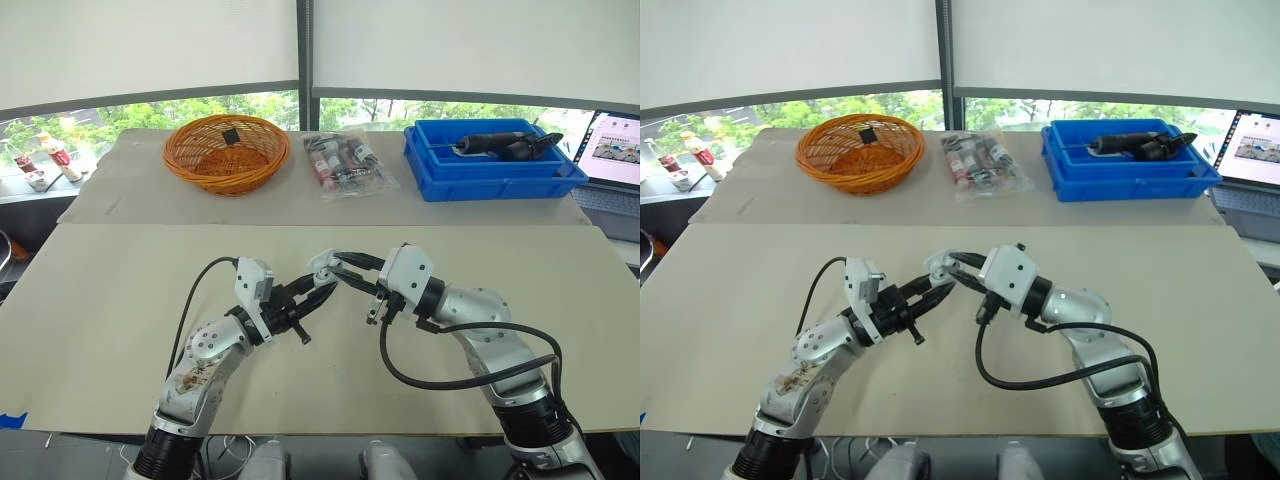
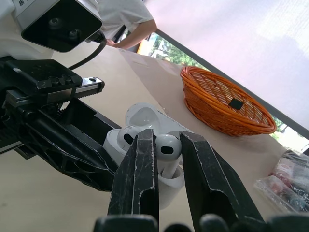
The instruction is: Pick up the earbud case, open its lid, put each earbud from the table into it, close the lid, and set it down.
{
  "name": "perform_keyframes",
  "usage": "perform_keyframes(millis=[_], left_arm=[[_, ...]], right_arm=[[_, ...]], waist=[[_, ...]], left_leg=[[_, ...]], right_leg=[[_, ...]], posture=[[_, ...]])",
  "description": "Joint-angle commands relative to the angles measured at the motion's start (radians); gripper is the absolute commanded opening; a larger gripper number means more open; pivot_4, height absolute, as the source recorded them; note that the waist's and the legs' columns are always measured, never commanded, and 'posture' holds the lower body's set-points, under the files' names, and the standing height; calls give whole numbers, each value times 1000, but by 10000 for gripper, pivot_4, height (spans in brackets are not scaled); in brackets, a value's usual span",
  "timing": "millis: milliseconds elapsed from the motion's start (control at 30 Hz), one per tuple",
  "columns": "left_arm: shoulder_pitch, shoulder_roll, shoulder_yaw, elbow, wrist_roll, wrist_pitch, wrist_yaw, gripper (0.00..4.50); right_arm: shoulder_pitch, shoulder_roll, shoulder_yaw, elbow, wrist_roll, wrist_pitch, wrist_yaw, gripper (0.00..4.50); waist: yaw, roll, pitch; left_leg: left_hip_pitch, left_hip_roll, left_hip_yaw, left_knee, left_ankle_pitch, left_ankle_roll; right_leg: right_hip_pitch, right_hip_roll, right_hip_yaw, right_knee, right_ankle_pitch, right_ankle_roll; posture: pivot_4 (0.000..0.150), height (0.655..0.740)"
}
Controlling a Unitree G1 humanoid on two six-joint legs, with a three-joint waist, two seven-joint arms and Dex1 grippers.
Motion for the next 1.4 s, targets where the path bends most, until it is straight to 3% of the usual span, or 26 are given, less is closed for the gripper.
perform_keyframes(millis=[33,200,433,633,800,833,1100,1400], left_arm=[[-12,-2,6,-51,-9,-25,-6,5794],[-8,4,2,-47,-6,-26,-10,5794],[-25,12,4,-2,-17,-21,-41,5794],[-105,93,-111,50,-119,69,-346,5794],[-180,99,-178,119,-116,69,-482,5795],[-198,92,-189,141,-106,55,-499,5794],[-255,55,-206,214,-78,15,-542,5794],[-253,31,-199,224,-62,23,-531,5794]], right_arm=[[12,4,8,-38,30,44,9,13970],[3,-6,-28,-81,72,103,8,30825],[30,-167,-236,-212,253,320,45,30950],[149,-452,-418,-253,325,433,185,30950],[129,-546,-422,-235,376,469,251,30950],[109,-557,-401,-233,408,515,264,25502],[-36,-557,-221,-230,484,649,318,0],[-59,-578,-219,-278,605,753,353,0]], waist=[[0,0,0],[0,0,0],[4,0,0],[8,1,0],[-5,1,0],[-5,1,0],[1,1,0],[7,1,0]], left_leg=[[0,0,0,0,0,0],[0,0,0,0,0,0],[0,0,-1,0,0,0],[-1,0,4,0,0,1],[0,0,4,0,0,1],[0,1,4,0,-1,1],[-1,0,4,1,-1,2],[-2,0,3,2,-1,2]], right_leg=[[0,0,0,0,0,0],[0,0,0,0,0,0],[0,0,0,-1,0,0],[1,0,-1,-2,0,0],[2,1,0,-2,0,0],[2,2,0,-2,0,0],[2,1,-1,-3,0,0],[2,0,-1,-2,0,0]], posture=[[1500,7400],[1500,7400],[1500,7400],[1500,7400],[1500,7400],[1500,7400],[1500,7400],[1500,7400]])
